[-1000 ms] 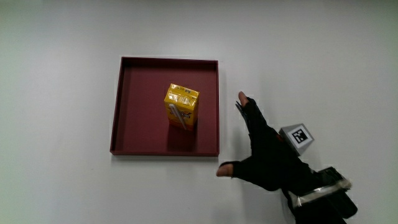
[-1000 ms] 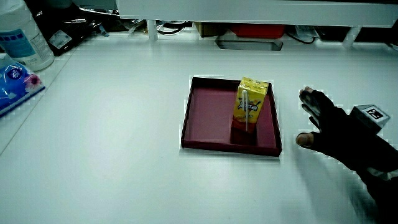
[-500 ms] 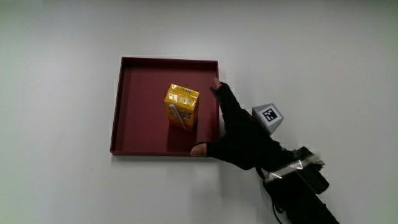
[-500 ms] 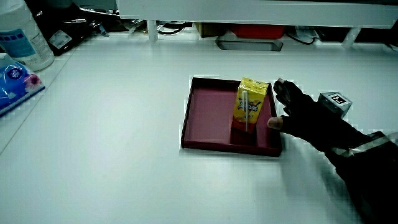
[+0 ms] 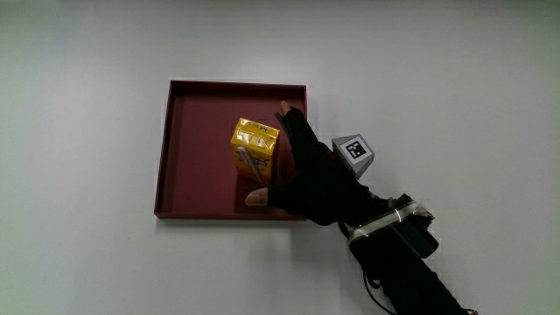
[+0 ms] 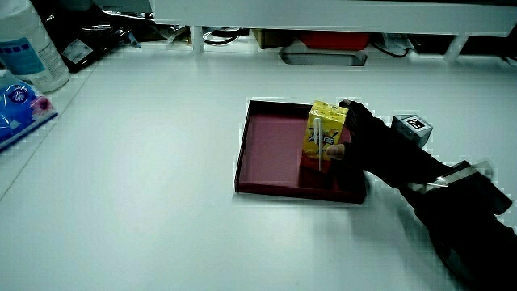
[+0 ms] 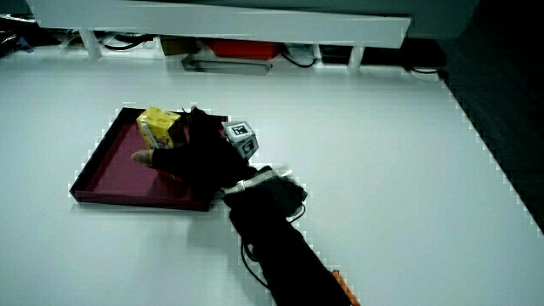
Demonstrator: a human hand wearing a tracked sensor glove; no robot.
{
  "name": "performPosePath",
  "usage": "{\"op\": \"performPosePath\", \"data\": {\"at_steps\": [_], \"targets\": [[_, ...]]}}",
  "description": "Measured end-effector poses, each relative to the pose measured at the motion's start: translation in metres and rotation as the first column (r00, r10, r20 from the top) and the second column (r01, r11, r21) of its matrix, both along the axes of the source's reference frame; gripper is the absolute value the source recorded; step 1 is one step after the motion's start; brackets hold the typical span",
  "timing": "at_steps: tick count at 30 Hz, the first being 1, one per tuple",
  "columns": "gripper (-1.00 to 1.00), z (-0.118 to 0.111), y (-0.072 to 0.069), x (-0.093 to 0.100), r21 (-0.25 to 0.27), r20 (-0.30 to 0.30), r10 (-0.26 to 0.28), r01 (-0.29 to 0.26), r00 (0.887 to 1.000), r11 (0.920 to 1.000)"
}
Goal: Pick ice redtea
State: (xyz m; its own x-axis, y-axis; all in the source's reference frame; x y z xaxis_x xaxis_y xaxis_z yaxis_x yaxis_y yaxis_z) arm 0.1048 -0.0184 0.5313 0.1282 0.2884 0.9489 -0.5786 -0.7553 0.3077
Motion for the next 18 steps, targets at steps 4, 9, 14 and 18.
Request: {"op": "performPosePath", "data": {"at_steps": [4,9,14,18], "targets": [[0.00,0.004,0.000,0.001,0.001,0.020,0.015,-0.015,1.000,0.9999],[0.19,0.008,0.002,0.000,-0.019,0.050,0.033,-0.032,0.998,0.9993],[0.37,0.013,0.004,0.006,-0.020,0.084,0.118,-0.117,0.989,0.9929],[0.52,0.016,0.002,0.010,-0.032,0.108,0.178,-0.176,0.978,0.9839]]}}
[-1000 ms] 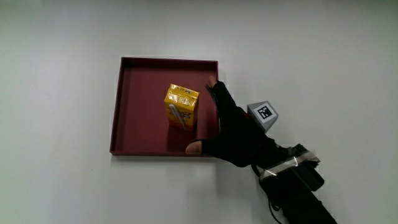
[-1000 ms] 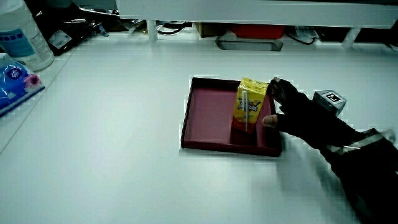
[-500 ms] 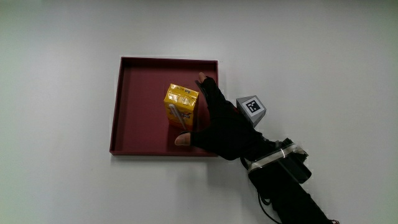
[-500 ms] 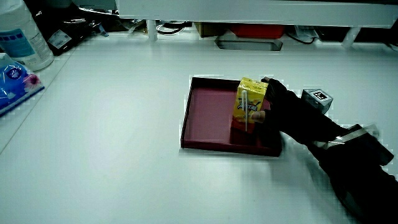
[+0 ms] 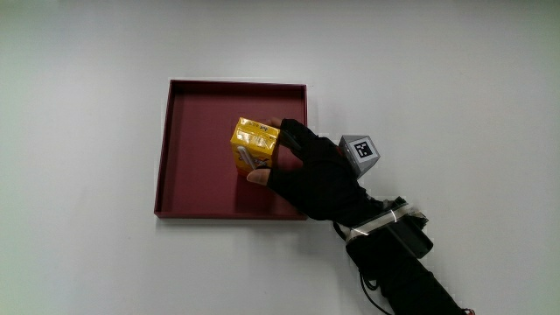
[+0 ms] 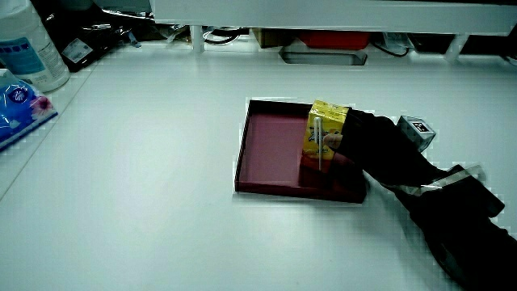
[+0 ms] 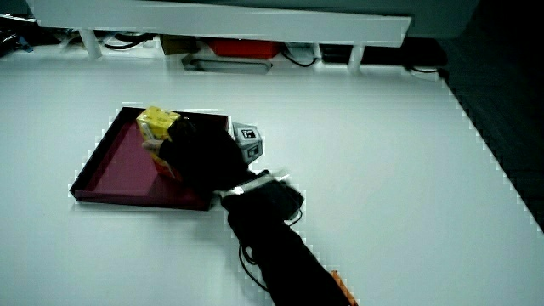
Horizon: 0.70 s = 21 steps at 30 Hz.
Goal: Pick ice redtea
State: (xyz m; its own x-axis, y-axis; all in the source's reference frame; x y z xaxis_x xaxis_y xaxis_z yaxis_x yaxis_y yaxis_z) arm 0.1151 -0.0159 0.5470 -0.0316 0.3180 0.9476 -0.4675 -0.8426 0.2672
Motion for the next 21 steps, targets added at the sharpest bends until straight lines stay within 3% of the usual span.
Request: {"op": "performPosePath", "data": {"at_steps": [8,13,17,21], "targets": [[0.81,0.0013,0.0035,0.0006,0.022,0.003,0.084,-0.084,0.996,0.9962],[1.00,0.0000,0.0044,0.0011,0.040,0.001,0.104,-0.104,0.995,0.9938],[1.00,-0.0012,0.0063,0.0009,0.076,-0.001,0.123,-0.123,0.992,0.9895],[1.00,-0.0038,0.0092,-0.0005,0.079,0.035,0.147,-0.149,0.989,0.9856]]}}
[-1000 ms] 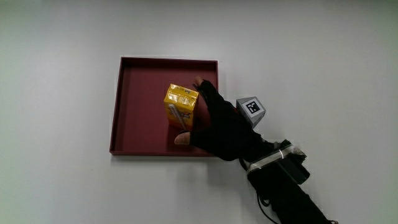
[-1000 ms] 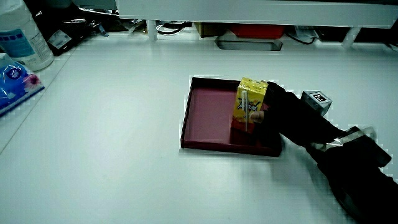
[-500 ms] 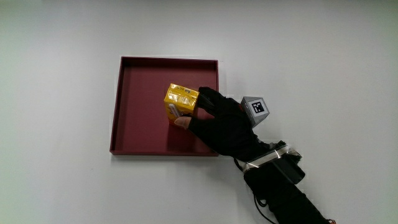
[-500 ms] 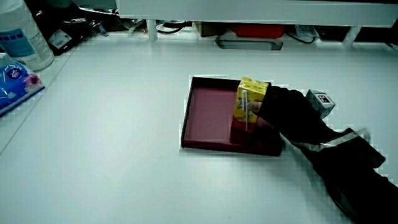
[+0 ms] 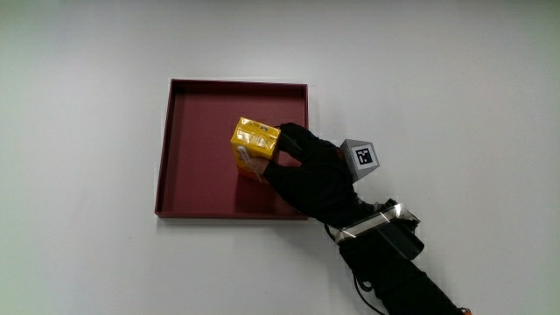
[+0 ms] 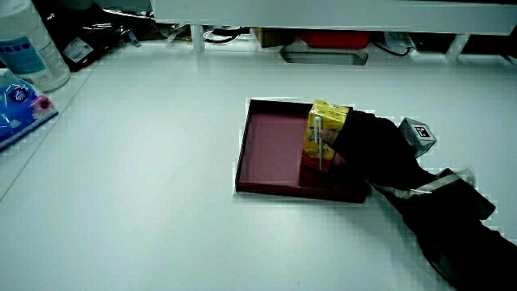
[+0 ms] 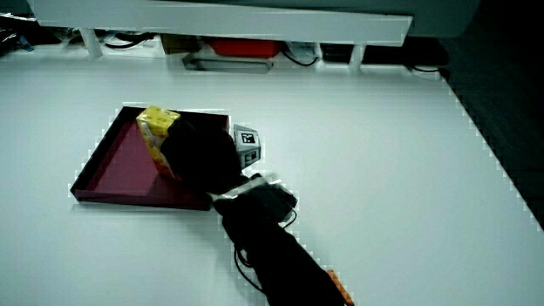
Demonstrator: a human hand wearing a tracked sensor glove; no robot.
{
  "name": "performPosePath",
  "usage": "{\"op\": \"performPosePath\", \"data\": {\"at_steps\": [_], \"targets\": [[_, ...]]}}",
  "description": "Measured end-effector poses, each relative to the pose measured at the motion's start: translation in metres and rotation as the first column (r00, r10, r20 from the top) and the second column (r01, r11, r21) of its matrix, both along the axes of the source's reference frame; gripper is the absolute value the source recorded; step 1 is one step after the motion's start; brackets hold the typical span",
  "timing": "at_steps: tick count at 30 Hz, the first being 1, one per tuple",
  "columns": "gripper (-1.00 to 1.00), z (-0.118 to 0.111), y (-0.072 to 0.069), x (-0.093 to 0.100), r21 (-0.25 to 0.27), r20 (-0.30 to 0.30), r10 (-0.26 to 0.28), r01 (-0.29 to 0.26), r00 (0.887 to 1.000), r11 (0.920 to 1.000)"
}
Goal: Pick ice redtea
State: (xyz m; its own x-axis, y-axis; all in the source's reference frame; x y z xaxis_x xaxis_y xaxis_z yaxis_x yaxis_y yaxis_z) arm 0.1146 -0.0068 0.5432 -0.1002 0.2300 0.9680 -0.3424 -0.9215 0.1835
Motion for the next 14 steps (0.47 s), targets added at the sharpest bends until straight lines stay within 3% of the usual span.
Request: {"op": "performPosePath", "data": {"at_steps": [6,14], "targets": [[1.00,0.001,0.001,0.003,0.009,0.000,0.009,-0.009,1.000,0.9999],[1.00,-0.029,0.006,0.018,-0.005,0.091,0.024,-0.024,0.996,0.9997]]}}
